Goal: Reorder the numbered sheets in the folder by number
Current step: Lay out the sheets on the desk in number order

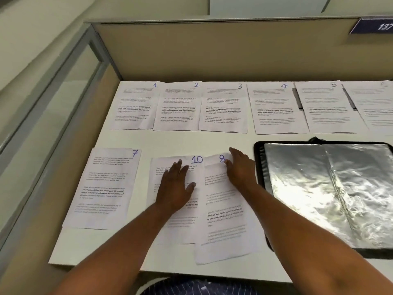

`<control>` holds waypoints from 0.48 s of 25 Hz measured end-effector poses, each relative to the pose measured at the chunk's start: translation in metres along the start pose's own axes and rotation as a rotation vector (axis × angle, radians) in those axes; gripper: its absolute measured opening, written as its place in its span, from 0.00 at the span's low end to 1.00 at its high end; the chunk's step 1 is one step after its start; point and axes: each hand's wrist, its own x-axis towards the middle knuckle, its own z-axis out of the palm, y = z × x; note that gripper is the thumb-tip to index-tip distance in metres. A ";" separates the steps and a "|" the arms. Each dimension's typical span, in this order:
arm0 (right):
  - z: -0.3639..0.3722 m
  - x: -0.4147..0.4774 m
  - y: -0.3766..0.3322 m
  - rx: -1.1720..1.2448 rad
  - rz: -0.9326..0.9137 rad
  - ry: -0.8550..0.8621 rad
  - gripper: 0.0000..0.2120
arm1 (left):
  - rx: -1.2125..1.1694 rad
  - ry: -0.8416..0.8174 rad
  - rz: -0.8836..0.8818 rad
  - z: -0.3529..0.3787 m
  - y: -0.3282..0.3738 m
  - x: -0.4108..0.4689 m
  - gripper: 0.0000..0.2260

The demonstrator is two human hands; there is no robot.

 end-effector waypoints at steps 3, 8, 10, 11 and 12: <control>-0.001 0.017 0.006 -0.022 -0.074 -0.047 0.23 | -0.018 -0.016 -0.001 -0.003 0.010 0.031 0.33; 0.005 0.037 0.014 -0.003 -0.110 -0.122 0.21 | -0.049 -0.068 0.021 -0.005 0.017 0.075 0.32; 0.007 0.043 0.015 -0.024 -0.119 -0.136 0.21 | -0.080 -0.044 0.021 -0.002 0.018 0.086 0.30; 0.009 0.046 0.016 -0.033 -0.122 -0.148 0.20 | -0.080 -0.023 0.032 0.001 0.018 0.090 0.29; 0.011 0.048 0.016 -0.037 -0.129 -0.150 0.18 | -0.072 0.002 0.044 0.004 0.018 0.091 0.28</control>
